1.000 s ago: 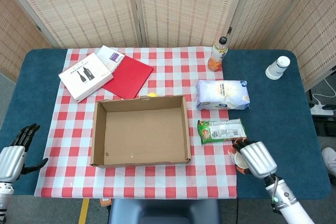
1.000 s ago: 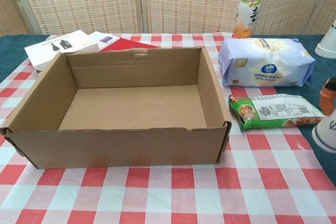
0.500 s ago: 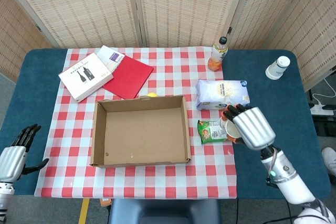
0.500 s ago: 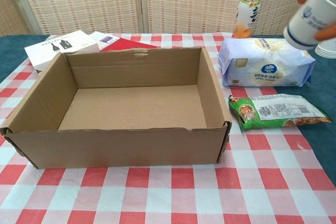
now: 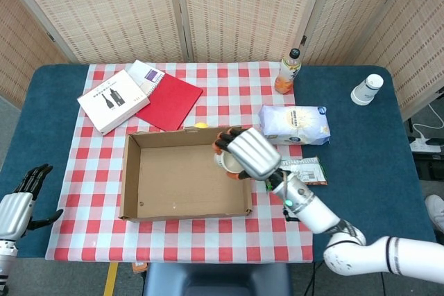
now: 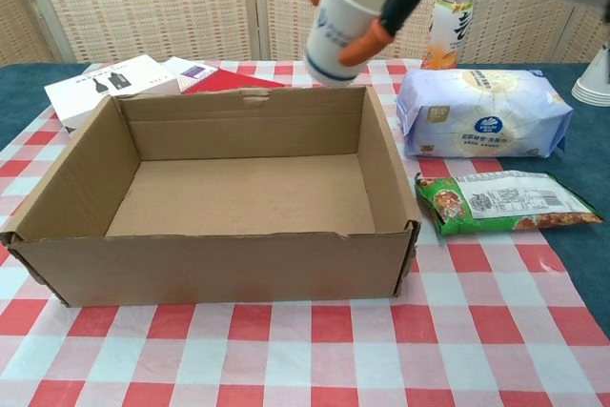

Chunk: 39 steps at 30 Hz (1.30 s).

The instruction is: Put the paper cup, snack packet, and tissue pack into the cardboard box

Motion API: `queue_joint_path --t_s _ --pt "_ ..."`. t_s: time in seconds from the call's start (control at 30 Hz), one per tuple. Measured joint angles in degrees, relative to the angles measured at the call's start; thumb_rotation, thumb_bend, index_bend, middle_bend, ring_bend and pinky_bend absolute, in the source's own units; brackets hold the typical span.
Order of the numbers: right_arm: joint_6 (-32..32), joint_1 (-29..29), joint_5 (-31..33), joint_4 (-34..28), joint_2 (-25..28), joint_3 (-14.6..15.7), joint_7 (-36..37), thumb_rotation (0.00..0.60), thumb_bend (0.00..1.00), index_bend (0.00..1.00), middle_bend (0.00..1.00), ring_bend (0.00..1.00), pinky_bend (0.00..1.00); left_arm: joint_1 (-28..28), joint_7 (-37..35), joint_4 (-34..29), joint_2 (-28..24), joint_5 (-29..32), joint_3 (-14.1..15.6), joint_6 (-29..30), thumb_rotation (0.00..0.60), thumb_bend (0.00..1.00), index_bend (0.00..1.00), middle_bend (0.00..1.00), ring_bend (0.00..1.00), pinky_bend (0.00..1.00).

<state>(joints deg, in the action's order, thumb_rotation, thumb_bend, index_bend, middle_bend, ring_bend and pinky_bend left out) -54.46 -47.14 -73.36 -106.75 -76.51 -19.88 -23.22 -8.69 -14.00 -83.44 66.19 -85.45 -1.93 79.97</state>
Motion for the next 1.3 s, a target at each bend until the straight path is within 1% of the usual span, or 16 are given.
queue_joint_path --t_s 0.27,0.33,0.37,0.4,0.43,0.47,0.5,0.53,0.67,0.77,0.87,0.97,1.1,1.17,1.23,1.3 --pt "2.35 -6.95 4.57 7.89 -11.81 -0.24 -1.53 0.6 0.17 0.64 0.42 0.43 0.67 -0.07 -1.11 0.19 -0.2 -0.43 0.27 -0.21 0.6 0.21 0.03 0.01 0.0 0.23" --pt "2.71 -8.21 5.32 10.3 -14.37 0.0 -1.34 0.6 0.14 0.59 0.42 0.39 0.65 -0.09 -1.39 0.22 -0.27 -0.47 0.25 -0.19 0.6 0.21 0.03 0.01 0.0 0.23" --pt "3.0 -8.76 5.62 11.2 -15.19 0.2 -1.14 0.6 0.09 0.51 0.39 0.32 0.59 -0.08 -1.62 0.24 -0.34 -0.45 0.22 -0.16 0.6 0.21 0.03 0.01 0.0 0.23" --pt "3.64 -9.4 6.05 12.02 -15.81 0.49 -0.86 0.6 0.04 0.37 0.32 0.21 0.46 -0.05 -1.81 0.26 -0.39 -0.42 0.2 -0.11 0.6 0.21 0.03 0.01 0.0 0.23" --pt "4.33 -9.66 6.54 12.27 -15.93 0.71 -0.75 0.6 0.01 0.26 0.24 0.13 0.35 -0.02 -2.0 0.3 -0.43 -0.39 0.17 -0.05 0.6 0.21 0.03 0.01 0.0 0.23" --pt "5.15 -9.86 7.27 12.34 -15.83 0.92 -0.74 0.6 0.0 0.1 0.1 0.03 0.17 0.01 -2.27 0.34 -0.5 -0.35 0.13 0.01 0.6 0.21 0.03 0.01 0.0 0.23" --pt "6.22 -10.21 8.59 12.32 -15.5 1.16 -0.98 0.6 0.0 0.02 0.04 0.0 0.08 0.02 -2.45 0.38 -0.54 -0.33 0.12 0.03 0.6 0.21 0.03 0.01 0.0 0.23" --pt "6.83 -10.51 9.78 12.26 -15.2 1.32 -1.33 0.6 0.0 0.0 0.0 0.0 0.04 0.03 -2.61 0.42 -0.58 -0.33 0.1 0.04 0.6 0.21 0.03 0.01 0.0 0.23" --pt "8.16 -11.87 14.4 11.79 -13.85 1.88 -3.35 0.6 0.0 0.0 0.0 0.0 0.01 0.01 -2.8 0.53 -0.63 -0.39 0.11 0.03 0.6 0.21 0.03 0.01 0.0 0.23" --pt "7.73 -12.21 15.56 11.05 -13.16 2.03 -3.91 0.6 0.0 0.0 0.0 0.0 0.01 -0.03 -2.83 0.59 -0.62 -0.46 0.19 -0.07 0.6 0.21 0.03 0.01 0.0 0.23" --pt "6.06 -11.75 15.78 9.23 -10.8 2.08 -5.05 0.6 0.0 0.0 0.0 0.0 0.04 -0.02 -2.64 0.62 -0.57 -0.3 0.17 -0.15 0.6 0.21 0.03 0.01 0.0 0.23" --pt "4.16 -10.85 16.52 5.37 -6.09 2.29 -7.17 0.6 0.0 0.0 0.0 0.0 0.08 -0.01 -2.56 0.67 -0.5 -0.29 0.19 -0.16 0.6 0.21 0.03 0.01 0.0 0.23" --pt "0.5 -8.32 17.71 -1.15 2.76 3.2 -10.19 0.6 0.0 0.0 0.0 0.0 0.16 -0.1 -2.42 0.63 -0.42 -0.23 0.21 -0.38 0.6 0.21 0.03 0.01 0.0 0.23" --pt "-1.23 -6.48 17.85 -3.91 6.98 4.05 -10.94 0.6 0.0 0.04 0.02 0.0 0.22 -0.14 -2.28 0.63 -0.36 -0.25 0.24 -0.46 0.6 0.21 0.03 0.01 0.0 0.23" --pt "-3.26 -3.52 17.57 -6.75 11.89 5.58 -11.19 0.6 0.0 0.14 0.05 0.02 0.27 -0.2 -2.11 0.62 -0.29 -0.25 0.29 -0.64 0.6 0.21 0.03 0.01 0.0 0.23" --pt "-5.0 0.14 16.43 -8.59 16.2 7.74 -10.56 0.6 0.0 0.24 0.1 0.07 0.32 -0.27 -1.89 0.6 -0.19 -0.26 0.34 -0.79 0.6 0.21 0.03 0.01 0.0 0.23"
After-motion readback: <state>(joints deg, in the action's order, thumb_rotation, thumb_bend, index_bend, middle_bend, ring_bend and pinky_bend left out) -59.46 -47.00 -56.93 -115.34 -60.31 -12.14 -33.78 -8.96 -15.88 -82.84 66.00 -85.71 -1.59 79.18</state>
